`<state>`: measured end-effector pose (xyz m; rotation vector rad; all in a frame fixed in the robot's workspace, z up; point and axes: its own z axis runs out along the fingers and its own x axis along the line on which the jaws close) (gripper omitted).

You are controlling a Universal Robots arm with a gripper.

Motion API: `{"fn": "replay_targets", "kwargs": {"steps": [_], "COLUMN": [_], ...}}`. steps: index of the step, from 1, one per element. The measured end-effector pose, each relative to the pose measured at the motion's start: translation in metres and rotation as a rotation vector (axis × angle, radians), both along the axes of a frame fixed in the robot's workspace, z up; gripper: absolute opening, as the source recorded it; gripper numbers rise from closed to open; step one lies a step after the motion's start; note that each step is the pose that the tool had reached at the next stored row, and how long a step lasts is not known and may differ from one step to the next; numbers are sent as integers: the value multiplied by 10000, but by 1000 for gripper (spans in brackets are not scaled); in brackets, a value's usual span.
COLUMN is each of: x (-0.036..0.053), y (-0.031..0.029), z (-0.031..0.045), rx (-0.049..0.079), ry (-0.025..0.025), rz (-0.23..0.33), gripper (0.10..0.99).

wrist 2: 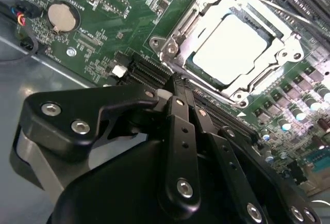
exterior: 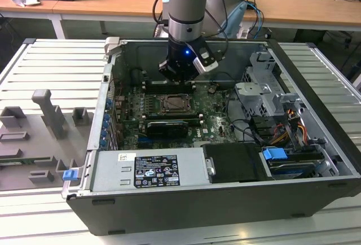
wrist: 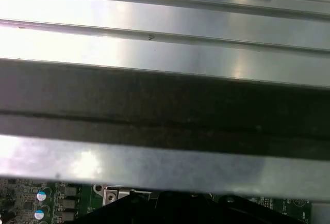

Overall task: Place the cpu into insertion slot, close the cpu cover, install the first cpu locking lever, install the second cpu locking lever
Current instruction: 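Install the first cpu locking lever, then install the second cpu locking lever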

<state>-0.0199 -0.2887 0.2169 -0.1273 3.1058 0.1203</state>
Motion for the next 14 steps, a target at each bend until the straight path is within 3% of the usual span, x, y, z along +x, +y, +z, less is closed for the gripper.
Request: {"fn": "replay_targets", "kwargs": {"steps": [14], "x": [0], "y": [-64], "z": [0], "rx": [-1], "ry": [1], "rz": [1], "gripper": [106]}}
